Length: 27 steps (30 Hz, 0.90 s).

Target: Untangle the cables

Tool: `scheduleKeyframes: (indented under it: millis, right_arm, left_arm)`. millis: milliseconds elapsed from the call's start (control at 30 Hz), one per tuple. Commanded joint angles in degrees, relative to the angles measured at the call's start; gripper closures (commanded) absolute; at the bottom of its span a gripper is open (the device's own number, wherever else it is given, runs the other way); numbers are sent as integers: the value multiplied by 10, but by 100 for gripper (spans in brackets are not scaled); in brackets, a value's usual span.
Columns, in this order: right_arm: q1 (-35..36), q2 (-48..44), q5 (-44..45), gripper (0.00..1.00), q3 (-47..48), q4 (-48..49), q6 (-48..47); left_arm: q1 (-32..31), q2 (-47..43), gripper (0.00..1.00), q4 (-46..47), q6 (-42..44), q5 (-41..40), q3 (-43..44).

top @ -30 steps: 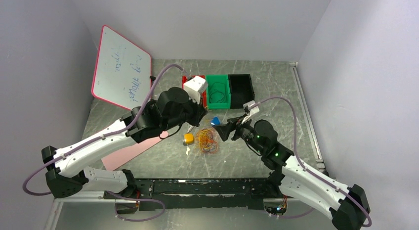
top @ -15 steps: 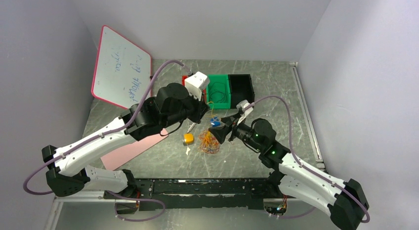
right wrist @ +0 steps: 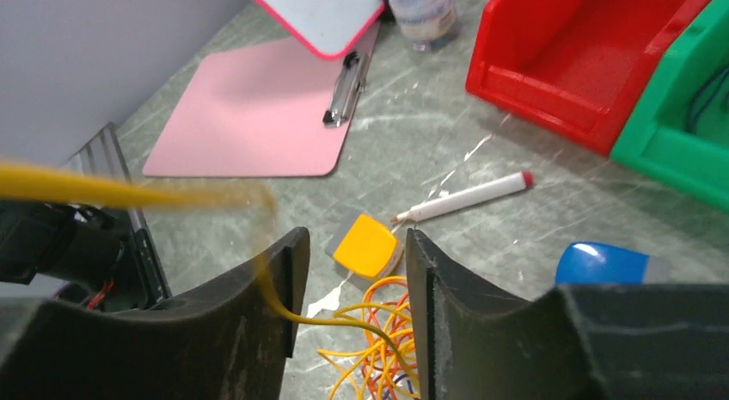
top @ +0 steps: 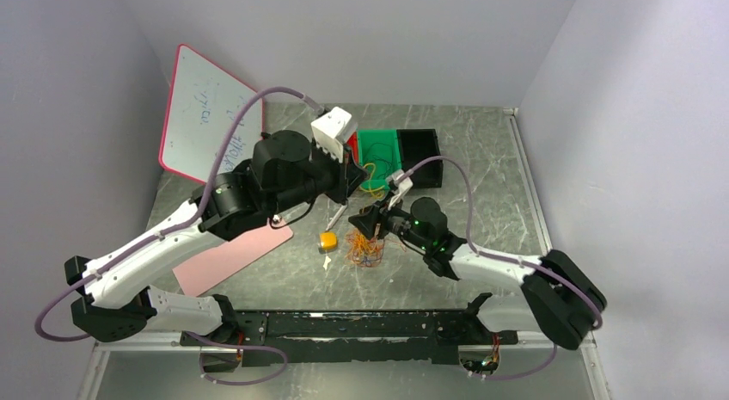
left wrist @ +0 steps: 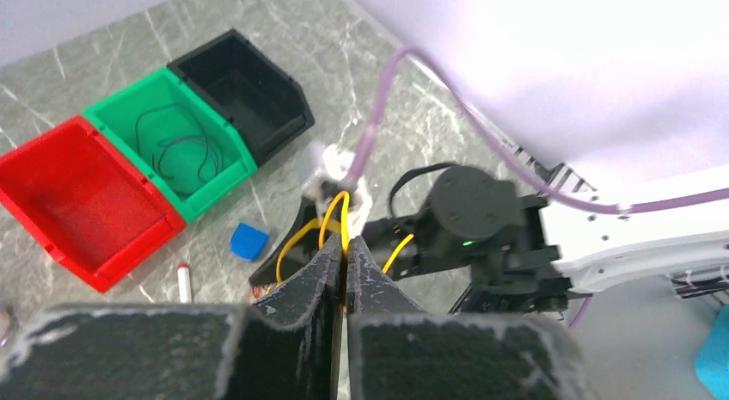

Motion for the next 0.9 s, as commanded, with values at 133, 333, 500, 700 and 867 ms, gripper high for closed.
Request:
scheduleKeyframes:
  millis: [133, 333, 500, 700, 867]
  right_arm:
    - [13, 83, -40, 63, 7, 83, 12]
    - [28, 74, -21, 65, -20, 68, 10]
    - [30, 60, -18, 66, -39, 66, 15]
    - [32, 41, -10, 67, -54, 59, 19]
    - [31, 36, -7, 67, -66, 55, 18]
  left_arm:
    - [-4, 5, 93, -35, 39, -4, 139]
    - [-4, 53, 93, -82, 93, -46, 293]
    - [-3, 76, 93, -62, 148, -93, 381]
    - [-3, 66, 93, 9, 198, -121, 395]
    - [-3, 66, 93, 54, 227, -125, 405]
